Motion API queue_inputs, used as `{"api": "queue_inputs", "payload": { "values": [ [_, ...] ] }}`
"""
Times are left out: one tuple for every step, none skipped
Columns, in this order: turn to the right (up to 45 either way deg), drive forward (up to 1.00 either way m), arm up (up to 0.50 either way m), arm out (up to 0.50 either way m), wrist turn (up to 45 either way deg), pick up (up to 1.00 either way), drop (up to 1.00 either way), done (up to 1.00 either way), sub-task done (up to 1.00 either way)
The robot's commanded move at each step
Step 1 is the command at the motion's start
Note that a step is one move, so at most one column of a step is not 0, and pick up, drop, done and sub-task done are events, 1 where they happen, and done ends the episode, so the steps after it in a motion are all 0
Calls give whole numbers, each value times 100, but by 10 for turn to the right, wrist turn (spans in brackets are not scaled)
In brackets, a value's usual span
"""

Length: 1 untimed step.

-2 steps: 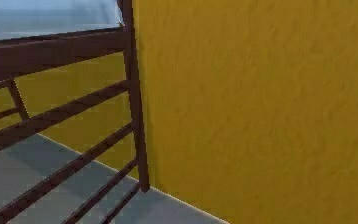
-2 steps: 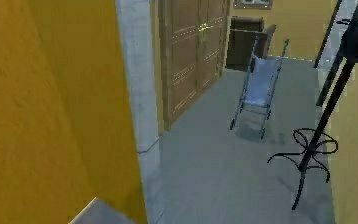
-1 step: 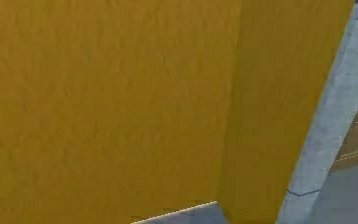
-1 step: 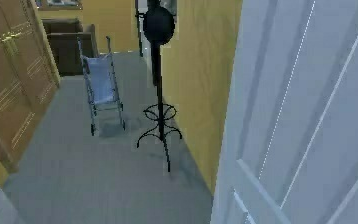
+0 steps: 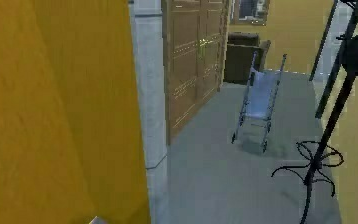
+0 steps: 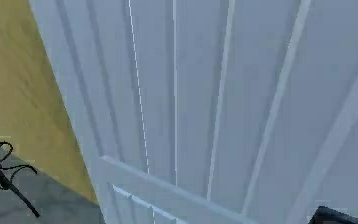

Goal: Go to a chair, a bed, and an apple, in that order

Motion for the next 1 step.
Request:
{"api": "queue_inputs", "payload": {
  "values": [
    [270,0,0,0,0,0,0,0,0]
  ]
}}
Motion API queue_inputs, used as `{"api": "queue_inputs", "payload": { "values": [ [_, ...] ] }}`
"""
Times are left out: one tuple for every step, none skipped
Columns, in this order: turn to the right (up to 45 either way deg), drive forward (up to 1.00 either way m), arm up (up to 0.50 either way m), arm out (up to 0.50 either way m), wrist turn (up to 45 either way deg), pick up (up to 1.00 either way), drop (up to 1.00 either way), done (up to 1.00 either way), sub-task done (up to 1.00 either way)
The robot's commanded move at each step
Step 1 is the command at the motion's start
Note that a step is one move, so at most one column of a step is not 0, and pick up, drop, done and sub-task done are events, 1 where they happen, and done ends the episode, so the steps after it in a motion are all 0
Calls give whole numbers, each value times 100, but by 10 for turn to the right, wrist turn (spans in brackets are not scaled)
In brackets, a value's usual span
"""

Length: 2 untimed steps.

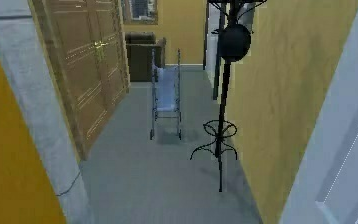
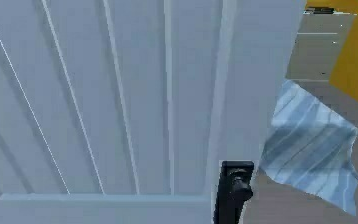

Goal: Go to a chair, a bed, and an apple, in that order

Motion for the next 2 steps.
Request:
{"api": "queue_inputs", "payload": {
  "values": [
    [0,75,0,0,0,0,0,0,0],
    [-330,0,0,0,0,0,0,0,0]
  ]
}}
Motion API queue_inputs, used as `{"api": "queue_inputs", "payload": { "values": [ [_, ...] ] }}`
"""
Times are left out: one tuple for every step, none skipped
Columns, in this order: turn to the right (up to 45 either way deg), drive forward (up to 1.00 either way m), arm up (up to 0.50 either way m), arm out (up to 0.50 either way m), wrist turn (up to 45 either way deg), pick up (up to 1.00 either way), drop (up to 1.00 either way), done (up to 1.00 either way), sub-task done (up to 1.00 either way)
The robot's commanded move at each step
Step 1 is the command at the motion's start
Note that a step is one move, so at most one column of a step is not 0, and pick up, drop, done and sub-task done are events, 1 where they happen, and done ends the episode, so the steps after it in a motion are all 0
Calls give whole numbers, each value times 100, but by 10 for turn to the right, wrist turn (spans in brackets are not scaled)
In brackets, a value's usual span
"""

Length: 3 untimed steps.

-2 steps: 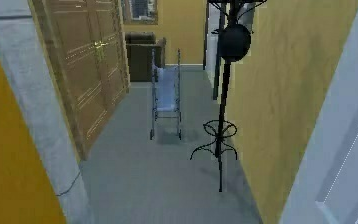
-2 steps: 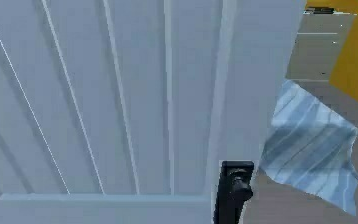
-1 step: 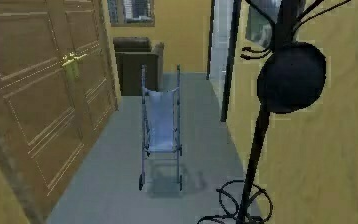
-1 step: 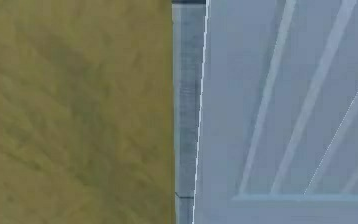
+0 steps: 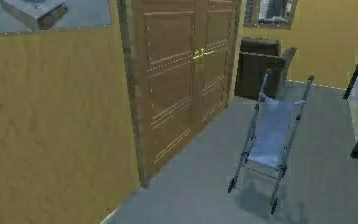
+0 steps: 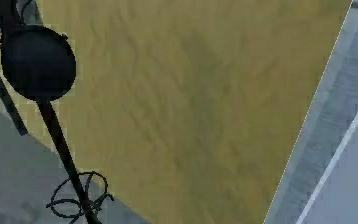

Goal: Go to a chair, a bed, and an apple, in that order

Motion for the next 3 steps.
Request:
{"api": "queue_inputs", "payload": {
  "values": [
    [0,100,0,0,0,0,0,0,0],
    [-30,0,0,0,0,0,0,0,0],
    [0,25,0,0,0,0,0,0,0]
  ]
}}
